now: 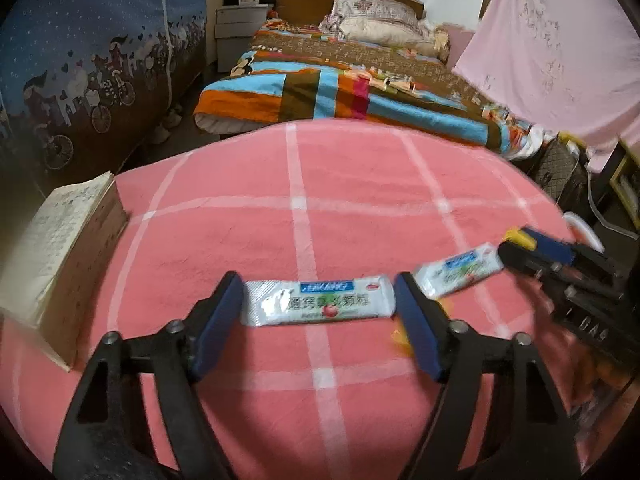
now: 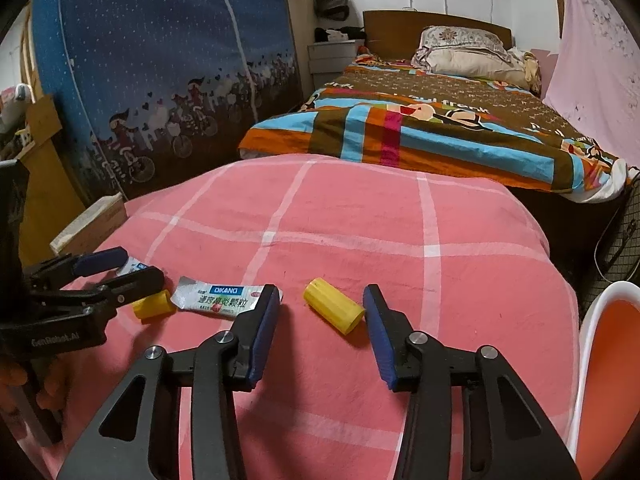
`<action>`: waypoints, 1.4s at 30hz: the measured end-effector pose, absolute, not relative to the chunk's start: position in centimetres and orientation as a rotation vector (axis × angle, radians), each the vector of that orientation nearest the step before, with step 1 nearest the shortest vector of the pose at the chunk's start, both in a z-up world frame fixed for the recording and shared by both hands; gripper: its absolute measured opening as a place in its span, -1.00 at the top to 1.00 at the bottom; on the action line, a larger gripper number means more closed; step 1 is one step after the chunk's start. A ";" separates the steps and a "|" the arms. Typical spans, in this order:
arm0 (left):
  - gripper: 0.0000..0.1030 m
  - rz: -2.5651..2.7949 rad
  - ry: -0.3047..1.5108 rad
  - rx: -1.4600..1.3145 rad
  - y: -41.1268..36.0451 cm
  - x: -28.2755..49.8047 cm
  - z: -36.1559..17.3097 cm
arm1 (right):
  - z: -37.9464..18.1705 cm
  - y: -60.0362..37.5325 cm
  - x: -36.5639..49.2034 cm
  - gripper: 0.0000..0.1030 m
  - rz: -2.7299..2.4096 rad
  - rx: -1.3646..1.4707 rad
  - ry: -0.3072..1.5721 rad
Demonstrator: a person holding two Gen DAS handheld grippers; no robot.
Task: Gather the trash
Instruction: 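Grasp the white DIKANO sachet with the left tool while the right tool grasps the yellow cap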
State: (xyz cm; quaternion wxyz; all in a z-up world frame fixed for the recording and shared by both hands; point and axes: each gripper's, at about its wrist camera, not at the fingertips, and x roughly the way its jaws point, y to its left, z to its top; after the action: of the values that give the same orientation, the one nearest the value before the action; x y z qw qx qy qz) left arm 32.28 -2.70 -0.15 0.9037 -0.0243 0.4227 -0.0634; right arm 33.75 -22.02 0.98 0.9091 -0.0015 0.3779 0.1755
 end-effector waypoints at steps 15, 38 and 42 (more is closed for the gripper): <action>0.50 -0.127 0.855 -0.044 -2.3 30.6 0.4 | 1.5 -21.8 32.3 0.70 0.391 -0.028 0.726; 0.43 -0.251 0.869 -0.032 -2.6 28.8 0.7 | 1.7 -22.5 29.1 0.70 0.412 0.012 0.703; 0.10 -0.226 0.853 -0.005 -2.2 29.8 0.8 | 1.4 -22.8 29.5 0.70 0.422 0.040 0.724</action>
State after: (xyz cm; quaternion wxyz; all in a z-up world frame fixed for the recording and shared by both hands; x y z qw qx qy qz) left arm 29.76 -2.22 0.75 0.9042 -0.0023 0.4128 -0.1093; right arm 29.46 -22.84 1.36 0.9134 0.0194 0.3513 0.2048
